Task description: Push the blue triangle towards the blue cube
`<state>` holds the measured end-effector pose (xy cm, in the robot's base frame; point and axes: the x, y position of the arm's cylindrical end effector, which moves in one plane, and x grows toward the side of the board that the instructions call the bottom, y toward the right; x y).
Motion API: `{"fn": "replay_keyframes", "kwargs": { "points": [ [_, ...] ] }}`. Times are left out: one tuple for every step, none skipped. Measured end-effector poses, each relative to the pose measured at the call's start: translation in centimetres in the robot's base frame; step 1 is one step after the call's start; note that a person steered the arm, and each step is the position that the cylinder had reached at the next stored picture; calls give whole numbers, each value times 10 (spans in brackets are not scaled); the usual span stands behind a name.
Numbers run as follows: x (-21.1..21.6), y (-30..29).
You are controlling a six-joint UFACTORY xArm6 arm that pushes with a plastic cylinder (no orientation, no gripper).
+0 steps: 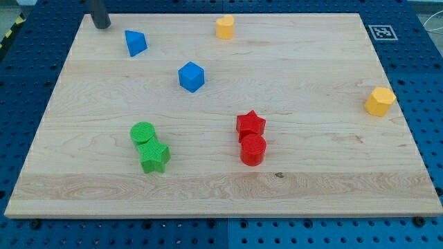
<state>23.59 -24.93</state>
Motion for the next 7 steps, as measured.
{"fn": "replay_keyframes", "kwargs": {
  "points": [
    [18, 19],
    [31, 53],
    [61, 86],
    [92, 106],
    [115, 103],
    [125, 89],
    [139, 84]
  ]
}}
